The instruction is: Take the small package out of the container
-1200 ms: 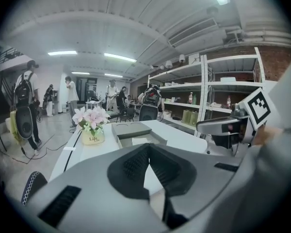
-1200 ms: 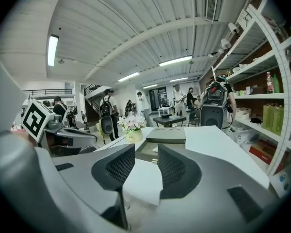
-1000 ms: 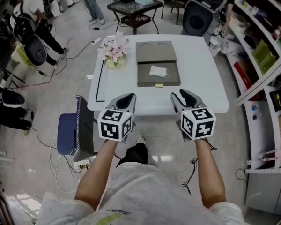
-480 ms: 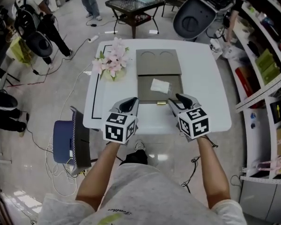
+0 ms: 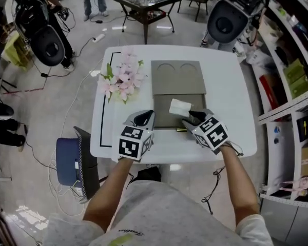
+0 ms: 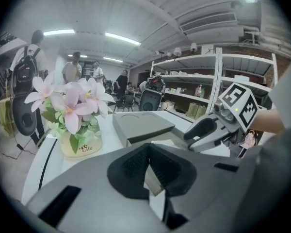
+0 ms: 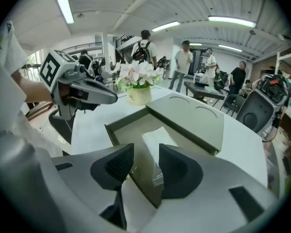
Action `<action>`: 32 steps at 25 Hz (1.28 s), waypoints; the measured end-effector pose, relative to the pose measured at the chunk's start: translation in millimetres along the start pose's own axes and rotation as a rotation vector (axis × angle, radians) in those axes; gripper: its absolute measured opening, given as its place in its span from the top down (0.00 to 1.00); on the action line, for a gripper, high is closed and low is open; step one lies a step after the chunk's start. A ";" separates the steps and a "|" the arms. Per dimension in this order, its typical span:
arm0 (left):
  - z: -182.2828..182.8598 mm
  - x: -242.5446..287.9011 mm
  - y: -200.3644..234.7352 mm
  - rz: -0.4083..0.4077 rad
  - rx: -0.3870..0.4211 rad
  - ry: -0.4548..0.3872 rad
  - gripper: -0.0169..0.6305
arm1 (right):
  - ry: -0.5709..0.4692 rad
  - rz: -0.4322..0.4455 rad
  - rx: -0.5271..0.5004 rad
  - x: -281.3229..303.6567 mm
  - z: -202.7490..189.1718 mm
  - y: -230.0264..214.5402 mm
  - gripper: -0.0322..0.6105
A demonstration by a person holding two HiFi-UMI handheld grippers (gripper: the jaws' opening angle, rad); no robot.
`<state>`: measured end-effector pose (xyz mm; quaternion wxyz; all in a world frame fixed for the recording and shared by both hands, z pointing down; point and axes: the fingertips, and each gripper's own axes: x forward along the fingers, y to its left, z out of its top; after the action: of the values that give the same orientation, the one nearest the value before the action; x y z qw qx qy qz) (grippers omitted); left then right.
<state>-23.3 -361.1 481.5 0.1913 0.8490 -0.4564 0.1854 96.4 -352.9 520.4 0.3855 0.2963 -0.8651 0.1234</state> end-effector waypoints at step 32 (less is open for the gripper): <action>17.8 39.5 23.0 -0.032 -0.027 -0.003 0.97 | 0.134 0.109 -0.120 44.5 -13.3 -2.0 0.94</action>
<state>-19.9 -409.4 489.1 0.2051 0.8537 -0.4456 0.1749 82.0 -367.2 562.2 0.4522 0.2165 -0.8580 0.1118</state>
